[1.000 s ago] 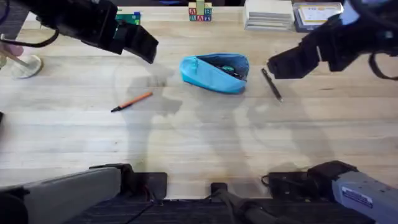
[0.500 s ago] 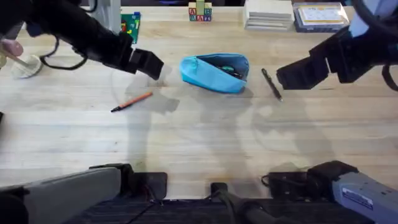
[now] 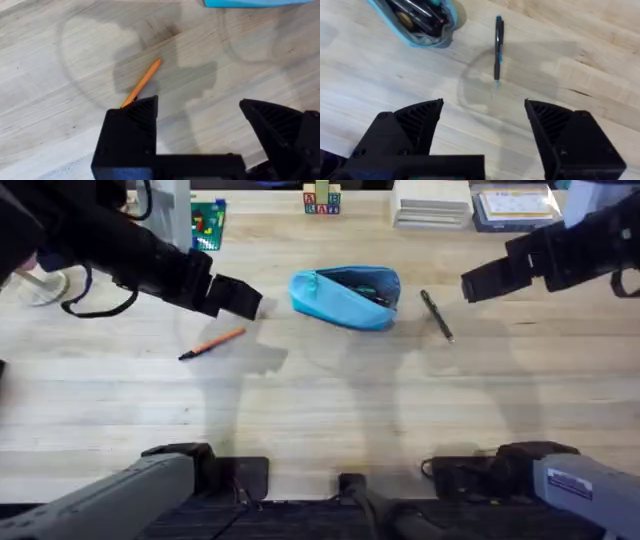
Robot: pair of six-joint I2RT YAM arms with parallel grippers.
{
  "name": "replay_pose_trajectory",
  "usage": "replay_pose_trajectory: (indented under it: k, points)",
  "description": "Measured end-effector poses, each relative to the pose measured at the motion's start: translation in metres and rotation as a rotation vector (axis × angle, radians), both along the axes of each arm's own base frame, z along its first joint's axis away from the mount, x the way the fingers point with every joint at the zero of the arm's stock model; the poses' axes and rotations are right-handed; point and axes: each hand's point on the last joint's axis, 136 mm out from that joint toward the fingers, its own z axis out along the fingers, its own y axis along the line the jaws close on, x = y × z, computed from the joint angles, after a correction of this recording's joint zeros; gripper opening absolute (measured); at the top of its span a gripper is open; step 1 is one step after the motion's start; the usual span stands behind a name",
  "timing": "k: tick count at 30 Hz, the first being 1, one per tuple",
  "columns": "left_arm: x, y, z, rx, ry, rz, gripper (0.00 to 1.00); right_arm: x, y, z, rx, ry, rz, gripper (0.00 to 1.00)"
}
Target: Unzip the bag, pick up the pens from the table one at a time and place them inside, then zip the bag closed.
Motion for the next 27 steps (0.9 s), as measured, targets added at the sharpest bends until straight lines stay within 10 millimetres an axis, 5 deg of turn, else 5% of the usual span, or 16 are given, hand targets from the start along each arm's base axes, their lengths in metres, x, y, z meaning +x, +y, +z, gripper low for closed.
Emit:
replay_pose_trajectory:
  k: [27]
  points:
    - [0.000, 0.000, 0.000, 0.000, 0.000, 0.000, 0.995, 0.053, -0.008, -0.119, -0.037, 0.321, 0.082, 0.995]
